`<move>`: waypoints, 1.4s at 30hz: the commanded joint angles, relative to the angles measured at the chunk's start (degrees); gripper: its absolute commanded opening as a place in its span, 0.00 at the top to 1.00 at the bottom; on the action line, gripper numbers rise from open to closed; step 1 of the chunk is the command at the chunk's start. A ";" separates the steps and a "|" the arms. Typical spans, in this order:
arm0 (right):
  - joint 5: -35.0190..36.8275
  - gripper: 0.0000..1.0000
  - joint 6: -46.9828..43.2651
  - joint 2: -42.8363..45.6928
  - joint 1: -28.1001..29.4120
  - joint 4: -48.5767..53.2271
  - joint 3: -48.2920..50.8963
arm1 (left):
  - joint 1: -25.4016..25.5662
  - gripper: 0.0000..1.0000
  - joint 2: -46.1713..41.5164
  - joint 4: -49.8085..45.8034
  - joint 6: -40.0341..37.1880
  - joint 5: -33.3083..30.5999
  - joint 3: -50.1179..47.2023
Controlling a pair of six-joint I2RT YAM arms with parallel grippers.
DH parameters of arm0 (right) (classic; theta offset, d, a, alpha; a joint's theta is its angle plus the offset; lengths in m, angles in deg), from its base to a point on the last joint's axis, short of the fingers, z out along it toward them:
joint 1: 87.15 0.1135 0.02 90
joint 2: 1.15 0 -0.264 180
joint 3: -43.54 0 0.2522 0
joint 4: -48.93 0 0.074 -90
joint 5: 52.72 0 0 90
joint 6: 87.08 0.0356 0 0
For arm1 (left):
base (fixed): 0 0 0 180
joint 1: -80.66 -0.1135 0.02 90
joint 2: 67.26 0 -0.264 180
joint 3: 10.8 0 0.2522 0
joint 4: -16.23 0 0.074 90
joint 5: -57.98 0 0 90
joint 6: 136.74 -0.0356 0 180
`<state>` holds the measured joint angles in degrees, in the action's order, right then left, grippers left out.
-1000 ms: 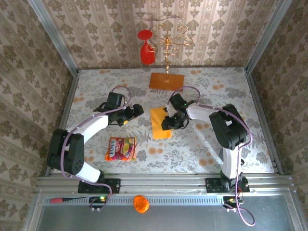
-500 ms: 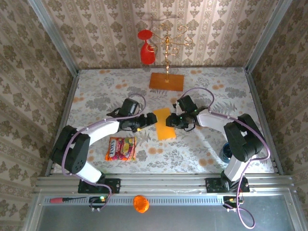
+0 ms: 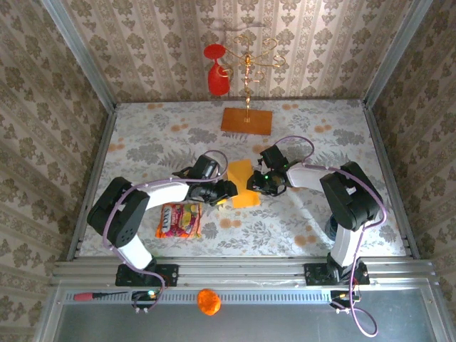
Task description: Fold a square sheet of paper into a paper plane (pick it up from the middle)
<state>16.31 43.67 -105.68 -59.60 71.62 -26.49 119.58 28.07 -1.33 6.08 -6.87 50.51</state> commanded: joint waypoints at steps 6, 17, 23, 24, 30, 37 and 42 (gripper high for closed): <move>0.39 0.75 0.48 -1.55 -1.16 0.92 0.79 | 0.10 0.60 3.62 1.12 0.18 2.81 2.19; -0.30 0.75 0.91 -1.54 -1.60 -0.45 1.73 | -1.54 0.70 5.34 8.22 1.97 6.32 2.68; -0.56 0.75 0.91 -1.49 -1.80 -0.76 1.78 | -3.17 0.67 6.74 9.78 2.85 7.61 2.55; -0.48 0.75 0.99 -1.42 -1.80 -0.78 1.78 | -3.48 0.67 6.57 9.47 3.14 7.43 2.19; -0.39 0.75 1.16 -1.27 -1.89 -0.92 1.99 | -3.41 0.60 3.22 4.18 2.07 3.22 0.34; -0.65 0.75 1.00 -1.63 -2.11 -1.02 2.04 | -3.14 0.64 5.54 7.06 3.44 5.19 0.76; -0.65 0.75 1.07 -1.32 -2.32 -1.37 2.55 | -3.32 0.71 7.69 7.01 2.32 5.97 3.67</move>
<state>15.20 44.11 -105.70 -61.43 69.24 -25.38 116.23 34.32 5.56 9.00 -1.86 52.10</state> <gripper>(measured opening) 0.251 0.292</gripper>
